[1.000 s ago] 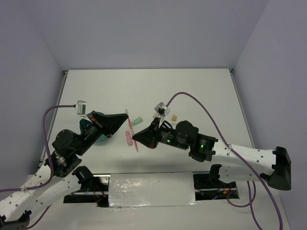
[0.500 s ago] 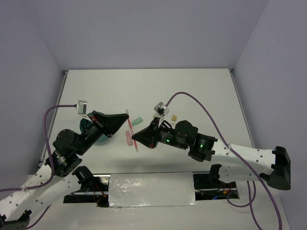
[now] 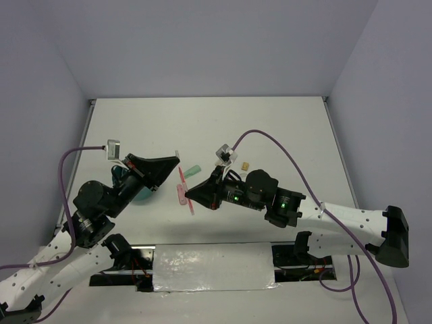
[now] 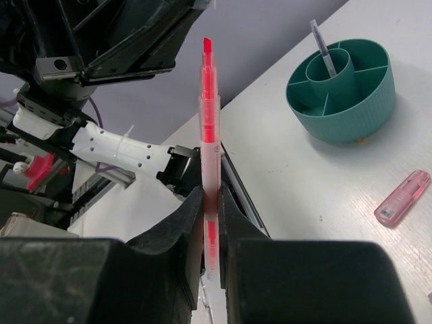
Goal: Sort the stationery into containers
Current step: Close the pen cap on the pen.
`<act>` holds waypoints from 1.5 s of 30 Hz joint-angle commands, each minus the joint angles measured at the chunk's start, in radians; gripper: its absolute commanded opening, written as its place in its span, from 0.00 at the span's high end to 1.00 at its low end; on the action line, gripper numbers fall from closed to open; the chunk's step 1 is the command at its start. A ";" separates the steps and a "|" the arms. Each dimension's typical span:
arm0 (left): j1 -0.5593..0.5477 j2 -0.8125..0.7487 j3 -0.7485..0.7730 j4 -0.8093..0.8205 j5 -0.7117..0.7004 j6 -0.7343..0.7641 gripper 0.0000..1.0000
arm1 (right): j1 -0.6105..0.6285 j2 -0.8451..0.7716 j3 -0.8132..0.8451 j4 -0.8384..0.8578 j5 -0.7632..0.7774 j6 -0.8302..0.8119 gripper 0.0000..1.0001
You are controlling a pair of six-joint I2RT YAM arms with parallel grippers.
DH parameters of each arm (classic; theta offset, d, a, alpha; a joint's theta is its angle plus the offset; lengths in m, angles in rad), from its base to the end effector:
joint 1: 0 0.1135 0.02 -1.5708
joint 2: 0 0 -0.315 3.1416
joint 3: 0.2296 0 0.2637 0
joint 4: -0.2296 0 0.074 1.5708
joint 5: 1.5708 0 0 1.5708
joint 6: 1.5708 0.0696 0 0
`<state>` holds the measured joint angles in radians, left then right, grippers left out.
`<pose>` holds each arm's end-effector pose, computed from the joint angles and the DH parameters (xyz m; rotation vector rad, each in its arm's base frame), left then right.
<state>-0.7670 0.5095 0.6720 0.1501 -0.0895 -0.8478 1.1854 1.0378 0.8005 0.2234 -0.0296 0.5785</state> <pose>0.0944 -0.0823 0.4120 -0.1401 1.3709 -1.3230 0.0985 0.2484 0.3808 -0.5535 1.6811 1.3640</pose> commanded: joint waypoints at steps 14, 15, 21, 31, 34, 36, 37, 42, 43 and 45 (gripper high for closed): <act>-0.003 0.015 0.015 0.068 0.019 0.006 1.00 | 0.006 -0.019 0.054 0.004 0.028 -0.025 1.00; -0.003 0.017 0.012 0.072 0.020 0.004 1.00 | 0.006 -0.021 0.054 0.004 0.028 -0.026 1.00; -0.003 0.015 0.006 0.072 0.030 0.001 1.00 | 0.006 -0.024 0.063 -0.010 0.056 -0.035 1.00; -0.003 0.012 -0.003 0.069 0.027 0.004 1.00 | 0.008 -0.030 0.069 -0.012 0.060 -0.039 1.00; -0.003 0.012 -0.005 0.072 0.033 0.001 1.00 | 0.005 -0.027 0.075 -0.018 0.069 -0.040 1.00; -0.003 0.011 -0.005 0.074 0.036 0.001 1.00 | 0.005 -0.021 0.085 -0.022 0.079 -0.043 1.00; -0.003 0.009 -0.008 0.074 0.040 0.001 1.00 | 0.005 -0.019 0.092 -0.025 0.080 -0.045 1.00; -0.003 0.009 -0.009 0.078 0.048 -0.005 1.00 | 0.003 -0.001 0.120 -0.035 0.095 -0.052 1.00; -0.003 0.009 -0.009 0.080 0.050 -0.004 1.00 | 0.000 0.004 0.129 -0.033 0.096 -0.054 1.00; -0.003 0.011 -0.011 0.075 0.050 -0.002 1.00 | -0.001 0.004 0.135 -0.029 0.096 -0.055 1.00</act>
<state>-0.7666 0.5262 0.6670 0.1810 -0.0612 -0.8444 1.1851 1.0386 0.8684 0.1627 0.0418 0.5446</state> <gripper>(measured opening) 0.048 0.164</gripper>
